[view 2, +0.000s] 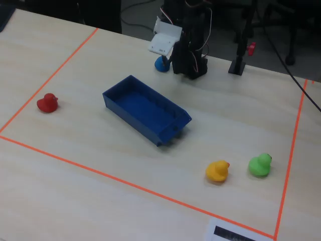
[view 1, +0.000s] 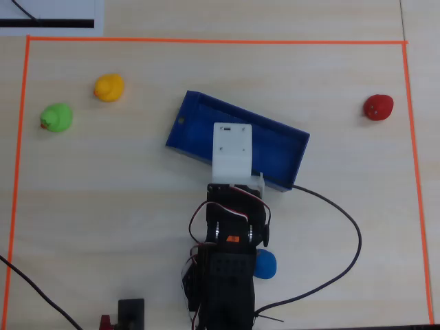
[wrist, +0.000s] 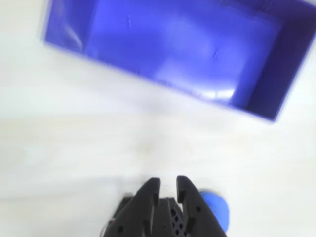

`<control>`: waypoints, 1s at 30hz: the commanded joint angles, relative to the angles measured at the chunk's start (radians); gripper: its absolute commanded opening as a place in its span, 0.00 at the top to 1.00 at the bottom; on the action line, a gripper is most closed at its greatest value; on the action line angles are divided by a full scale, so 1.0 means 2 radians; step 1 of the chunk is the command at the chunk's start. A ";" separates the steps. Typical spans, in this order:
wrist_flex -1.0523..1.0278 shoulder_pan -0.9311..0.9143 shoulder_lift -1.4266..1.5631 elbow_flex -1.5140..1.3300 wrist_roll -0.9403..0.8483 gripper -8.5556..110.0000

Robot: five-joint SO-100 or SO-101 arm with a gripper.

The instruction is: Grasp red duck and put it into box.

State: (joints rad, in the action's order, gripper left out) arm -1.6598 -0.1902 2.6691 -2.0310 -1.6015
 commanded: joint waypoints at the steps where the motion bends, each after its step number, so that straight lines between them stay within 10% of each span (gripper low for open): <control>1: 0.040 -0.037 -0.080 0.144 0.006 0.93; 30: 0.865 -0.262 -0.450 0.110 0.161 0.80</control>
State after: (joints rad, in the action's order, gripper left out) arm 0.0107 -0.6719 1.7917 -1.8055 -1.2364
